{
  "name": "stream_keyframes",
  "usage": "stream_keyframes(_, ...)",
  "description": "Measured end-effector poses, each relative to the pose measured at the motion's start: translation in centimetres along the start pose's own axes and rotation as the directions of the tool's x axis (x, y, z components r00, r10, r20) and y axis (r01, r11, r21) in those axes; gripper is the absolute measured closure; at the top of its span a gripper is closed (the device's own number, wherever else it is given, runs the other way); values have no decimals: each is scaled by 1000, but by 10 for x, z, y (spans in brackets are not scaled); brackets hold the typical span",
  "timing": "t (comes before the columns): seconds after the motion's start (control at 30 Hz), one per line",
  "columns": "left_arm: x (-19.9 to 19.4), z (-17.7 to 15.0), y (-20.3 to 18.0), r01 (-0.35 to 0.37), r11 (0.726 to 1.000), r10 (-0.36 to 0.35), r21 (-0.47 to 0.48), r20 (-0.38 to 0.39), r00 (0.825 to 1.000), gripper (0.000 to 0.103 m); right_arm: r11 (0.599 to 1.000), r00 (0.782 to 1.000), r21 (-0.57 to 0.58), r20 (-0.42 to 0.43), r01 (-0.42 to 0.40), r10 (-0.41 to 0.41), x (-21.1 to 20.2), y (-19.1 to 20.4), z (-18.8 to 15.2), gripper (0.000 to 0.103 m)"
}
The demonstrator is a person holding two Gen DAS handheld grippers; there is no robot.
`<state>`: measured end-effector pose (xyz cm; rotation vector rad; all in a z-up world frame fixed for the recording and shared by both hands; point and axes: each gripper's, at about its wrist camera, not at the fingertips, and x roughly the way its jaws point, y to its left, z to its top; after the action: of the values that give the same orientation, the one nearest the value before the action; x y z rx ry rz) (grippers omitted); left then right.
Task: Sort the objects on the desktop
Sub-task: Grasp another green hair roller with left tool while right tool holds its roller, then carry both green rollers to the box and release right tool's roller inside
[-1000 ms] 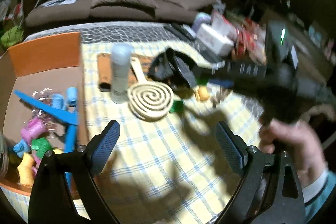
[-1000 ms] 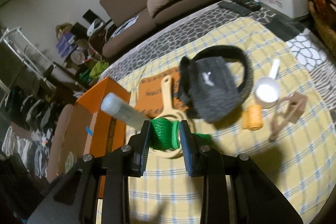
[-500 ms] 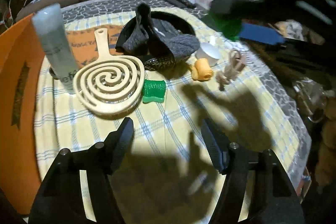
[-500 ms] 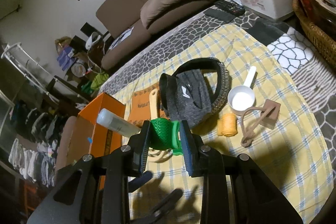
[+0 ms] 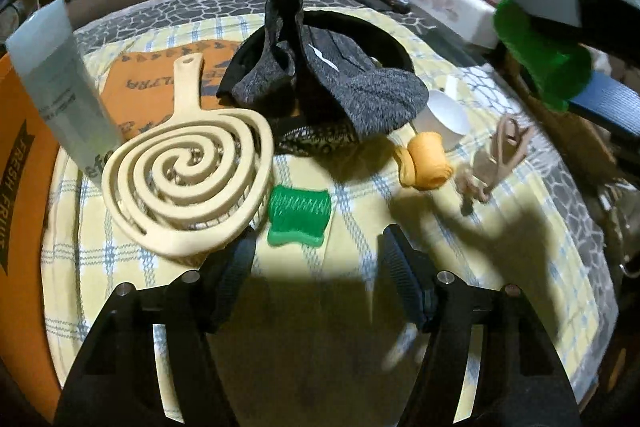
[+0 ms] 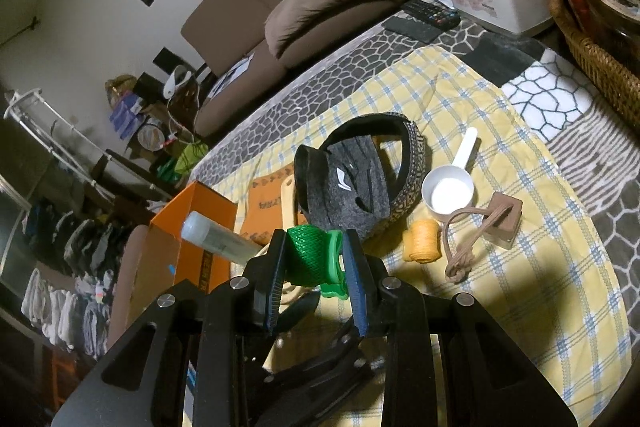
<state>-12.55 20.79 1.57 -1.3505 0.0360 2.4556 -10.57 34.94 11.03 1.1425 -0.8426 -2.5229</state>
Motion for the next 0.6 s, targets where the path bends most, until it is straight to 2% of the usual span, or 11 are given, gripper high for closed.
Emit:
stream_keyframes(0.1,6,6,-5,-46,999,46,-29,-2,999,45,1000,1000,8,8,-1,1,-3,-2,1,75)
stream_keyframes(0.17,8,9,-6,-67,996,67,-57,4,998,53,1000,1000,14,15,-1,1,-5,-4,1,75)
stream_keyframes(0.23,9,11,-5,-91,992,92,-83,10,996,68,1000,1000,24,20,-1,1,-8,-7,2,75)
stream_keyframes(0.27,9,13,-6,-97,991,99,-90,12,995,72,1000,1000,29,23,-1,1,-9,-8,2,75)
stream_keyframes(0.37,6,10,-1,-68,992,72,-109,34,997,73,999,1000,39,25,-3,2,-10,-12,3,75)
stream_keyframes(0.6,-19,-9,8,61,993,-53,-100,82,995,73,1000,1000,30,14,-9,9,-7,-13,3,75)
